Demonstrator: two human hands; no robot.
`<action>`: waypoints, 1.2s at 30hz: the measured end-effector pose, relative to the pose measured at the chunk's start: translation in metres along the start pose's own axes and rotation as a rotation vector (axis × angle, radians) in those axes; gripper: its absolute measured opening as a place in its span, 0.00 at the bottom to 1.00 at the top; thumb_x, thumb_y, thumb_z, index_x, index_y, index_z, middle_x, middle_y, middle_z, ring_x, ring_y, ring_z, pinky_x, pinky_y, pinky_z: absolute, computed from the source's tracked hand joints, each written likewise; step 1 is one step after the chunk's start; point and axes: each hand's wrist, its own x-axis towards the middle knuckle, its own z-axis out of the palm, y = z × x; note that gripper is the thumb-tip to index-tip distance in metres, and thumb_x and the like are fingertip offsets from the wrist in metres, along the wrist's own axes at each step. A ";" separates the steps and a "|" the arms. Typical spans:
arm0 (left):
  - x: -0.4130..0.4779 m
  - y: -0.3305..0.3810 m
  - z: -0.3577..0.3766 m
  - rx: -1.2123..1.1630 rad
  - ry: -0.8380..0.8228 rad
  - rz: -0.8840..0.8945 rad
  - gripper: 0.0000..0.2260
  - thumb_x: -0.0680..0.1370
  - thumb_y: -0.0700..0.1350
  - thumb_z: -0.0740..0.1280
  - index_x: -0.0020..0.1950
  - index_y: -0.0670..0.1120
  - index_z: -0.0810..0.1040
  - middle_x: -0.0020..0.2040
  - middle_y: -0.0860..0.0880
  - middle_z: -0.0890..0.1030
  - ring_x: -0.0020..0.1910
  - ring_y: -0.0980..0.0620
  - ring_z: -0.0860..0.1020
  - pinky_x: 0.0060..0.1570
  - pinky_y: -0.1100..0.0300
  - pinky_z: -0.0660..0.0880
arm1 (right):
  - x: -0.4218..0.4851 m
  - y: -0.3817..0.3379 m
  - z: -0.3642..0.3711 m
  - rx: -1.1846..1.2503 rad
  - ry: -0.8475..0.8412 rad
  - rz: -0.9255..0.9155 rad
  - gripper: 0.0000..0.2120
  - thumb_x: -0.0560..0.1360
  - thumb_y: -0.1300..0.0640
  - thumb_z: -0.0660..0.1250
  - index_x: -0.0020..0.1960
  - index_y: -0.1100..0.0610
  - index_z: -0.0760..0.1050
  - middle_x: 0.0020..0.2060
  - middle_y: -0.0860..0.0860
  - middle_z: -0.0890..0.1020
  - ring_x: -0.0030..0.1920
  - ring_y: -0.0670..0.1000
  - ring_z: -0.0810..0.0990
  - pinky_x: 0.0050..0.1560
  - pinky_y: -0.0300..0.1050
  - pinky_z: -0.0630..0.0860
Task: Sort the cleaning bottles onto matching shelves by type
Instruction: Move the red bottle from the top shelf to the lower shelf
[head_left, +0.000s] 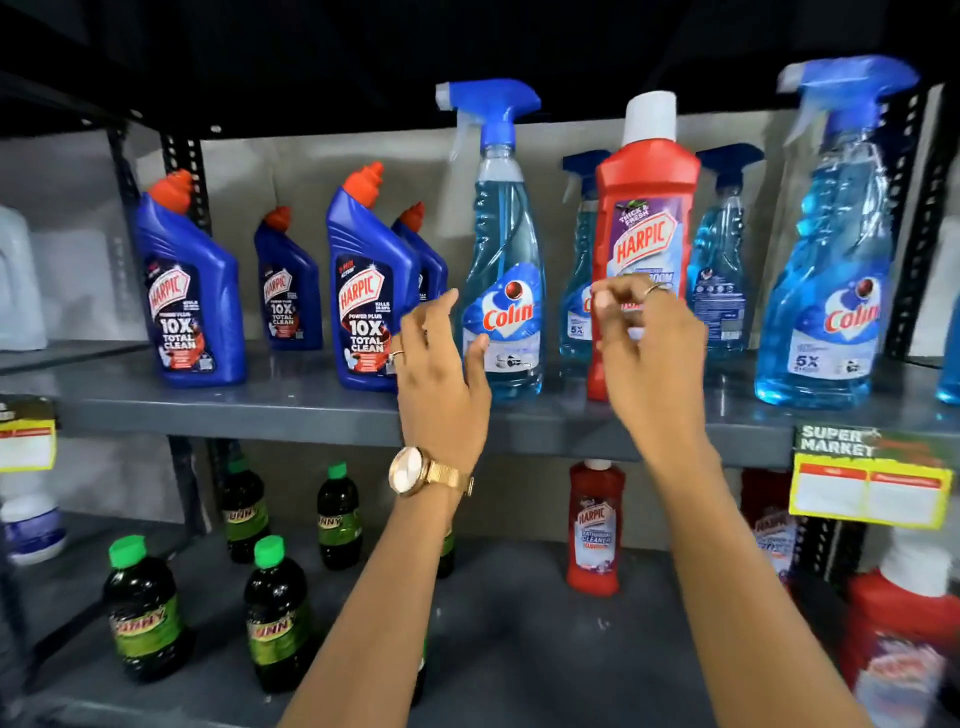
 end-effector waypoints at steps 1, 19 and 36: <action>-0.005 0.007 0.000 -0.023 0.067 0.072 0.15 0.77 0.43 0.63 0.64 0.44 0.70 0.61 0.41 0.75 0.59 0.43 0.73 0.57 0.56 0.68 | 0.003 -0.001 -0.009 0.013 0.088 0.004 0.11 0.78 0.55 0.59 0.56 0.56 0.76 0.53 0.56 0.80 0.50 0.53 0.78 0.52 0.49 0.76; -0.037 0.090 0.037 -0.522 -0.272 -0.091 0.17 0.79 0.50 0.59 0.66 0.47 0.67 0.61 0.46 0.79 0.58 0.49 0.78 0.56 0.45 0.77 | -0.013 0.024 -0.049 0.589 -0.086 0.277 0.15 0.77 0.50 0.62 0.61 0.55 0.72 0.55 0.52 0.82 0.56 0.51 0.81 0.56 0.48 0.78; -0.247 0.004 0.028 -0.486 -0.530 -0.374 0.10 0.75 0.43 0.64 0.55 0.44 0.72 0.44 0.50 0.81 0.39 0.69 0.77 0.40 0.72 0.71 | -0.222 0.122 -0.055 0.583 -0.315 0.612 0.07 0.76 0.63 0.64 0.54 0.57 0.71 0.52 0.58 0.81 0.50 0.45 0.82 0.49 0.38 0.79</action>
